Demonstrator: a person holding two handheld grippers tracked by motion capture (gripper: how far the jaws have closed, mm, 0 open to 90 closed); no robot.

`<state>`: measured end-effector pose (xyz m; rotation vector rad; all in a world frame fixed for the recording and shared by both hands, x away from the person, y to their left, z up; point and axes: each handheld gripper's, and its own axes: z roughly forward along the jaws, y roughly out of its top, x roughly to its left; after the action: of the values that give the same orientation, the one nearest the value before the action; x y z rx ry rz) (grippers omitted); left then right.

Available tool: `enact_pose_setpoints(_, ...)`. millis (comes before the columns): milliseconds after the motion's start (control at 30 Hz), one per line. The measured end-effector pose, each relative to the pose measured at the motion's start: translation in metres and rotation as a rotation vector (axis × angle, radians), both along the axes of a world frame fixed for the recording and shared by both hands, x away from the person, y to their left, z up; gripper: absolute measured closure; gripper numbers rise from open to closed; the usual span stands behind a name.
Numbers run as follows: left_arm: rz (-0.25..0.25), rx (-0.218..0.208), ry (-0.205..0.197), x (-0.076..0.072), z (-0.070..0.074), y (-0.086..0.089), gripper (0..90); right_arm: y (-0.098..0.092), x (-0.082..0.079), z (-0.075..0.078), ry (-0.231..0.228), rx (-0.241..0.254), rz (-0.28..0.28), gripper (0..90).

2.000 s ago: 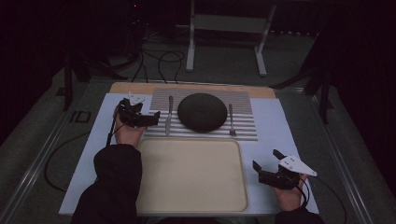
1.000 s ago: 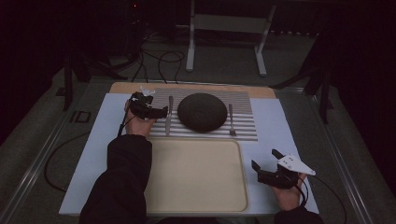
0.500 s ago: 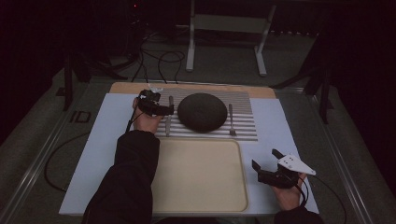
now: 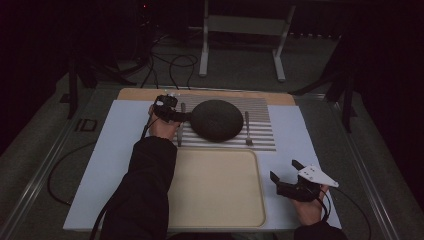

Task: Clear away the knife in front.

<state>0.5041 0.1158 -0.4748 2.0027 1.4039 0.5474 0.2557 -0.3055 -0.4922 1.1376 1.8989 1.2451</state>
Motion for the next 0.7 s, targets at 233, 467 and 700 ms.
enact_pose_setpoints(233, 0.01, -0.006, 0.049, 0.009, -0.003, -0.006, 7.1, 0.0, 0.0, 0.0, 0.003, -0.001, -0.001, 8.8)
enact_pose_setpoints(467, 0.015, -0.02, 0.074, 0.013, -0.01, -0.011, 12.4, -0.001, 0.0, 0.0, 0.002, 0.004, -0.002, 8.8)
enact_pose_setpoints(700, 0.079, 0.009, 0.085, 0.019, -0.018, -0.011, 26.3, -0.002, 0.0, 0.0, 0.004, 0.006, -0.007, 8.8)
